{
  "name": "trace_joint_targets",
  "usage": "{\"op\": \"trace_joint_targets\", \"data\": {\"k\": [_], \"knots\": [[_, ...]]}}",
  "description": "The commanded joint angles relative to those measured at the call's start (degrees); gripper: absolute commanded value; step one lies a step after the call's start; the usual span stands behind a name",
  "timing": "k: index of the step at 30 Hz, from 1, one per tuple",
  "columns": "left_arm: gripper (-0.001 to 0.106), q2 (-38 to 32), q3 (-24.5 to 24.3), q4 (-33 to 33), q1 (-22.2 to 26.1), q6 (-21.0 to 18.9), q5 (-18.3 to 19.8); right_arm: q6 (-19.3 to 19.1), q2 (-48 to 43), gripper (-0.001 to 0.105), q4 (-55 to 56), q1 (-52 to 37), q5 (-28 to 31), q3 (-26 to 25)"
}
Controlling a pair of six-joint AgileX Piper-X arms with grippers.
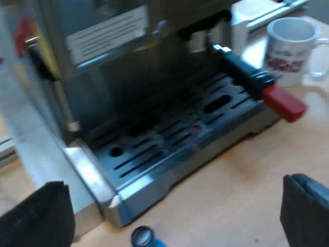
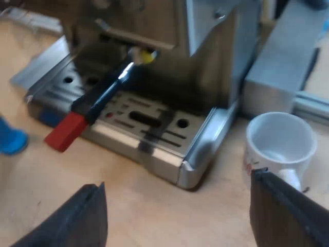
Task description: Grind coffee beans and then tamp
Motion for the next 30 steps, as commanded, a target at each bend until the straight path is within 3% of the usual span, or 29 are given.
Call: {"op": "trace_joint_targets", "data": {"k": [1,9,13,19,23,30], "knots": [[0.083,1.7,-0.2,-2.1,-2.4,-0.6,1.3,-1.7,1.1,0.061,0.3,1.8,-2.1,-0.5],[0.083,9.3,-0.2,-7.4,-11.7,1.6,3.1,-3.7,4.5,0.061,-1.1,10.1,-2.3,-0.5],[0.083,12.6,0.1,-9.6,-12.9,2.0,3.4,-3.4,5.8,0.061,-2.0,13.5,-1.0,-0.5],[0.083,16.1,1.8,-11.1,-12.9,2.2,3.9,-0.8,8.6,0.061,-3.5,22.1,4.8,-0.5],[0.083,16.3,4.2,-12.8,-12.9,4.2,9.1,2.1,10.1,0.061,-3.6,27.6,9.4,-0.5],[0.083,16.3,7.8,-20.3,-12.9,4.1,9.4,7.2,12.5,0.061,-3.6,37.3,16.1,-0.5]]}}
